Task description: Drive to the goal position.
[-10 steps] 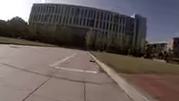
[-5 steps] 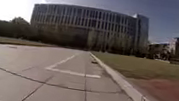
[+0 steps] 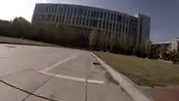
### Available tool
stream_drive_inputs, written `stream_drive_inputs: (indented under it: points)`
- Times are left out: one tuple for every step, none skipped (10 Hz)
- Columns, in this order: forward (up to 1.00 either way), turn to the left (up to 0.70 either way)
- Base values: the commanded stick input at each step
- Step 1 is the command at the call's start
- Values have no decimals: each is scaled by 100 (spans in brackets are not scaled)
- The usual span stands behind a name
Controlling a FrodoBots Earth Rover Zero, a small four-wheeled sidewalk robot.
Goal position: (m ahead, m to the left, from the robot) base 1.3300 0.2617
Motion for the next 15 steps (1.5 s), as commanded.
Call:
stream_drive_inputs:
  points:
    - [70, 1]
    - [70, 1]
    - [70, 1]
    - [70, 1]
    - [70, 1]
    - [70, 1]
    - [70, 1]
    - [70, 1]
    - [70, 1]
    - [70, 1]
    - [70, 1]
    - [70, 1]
    - [70, 1]
    - [70, 1]
    - [70, 1]
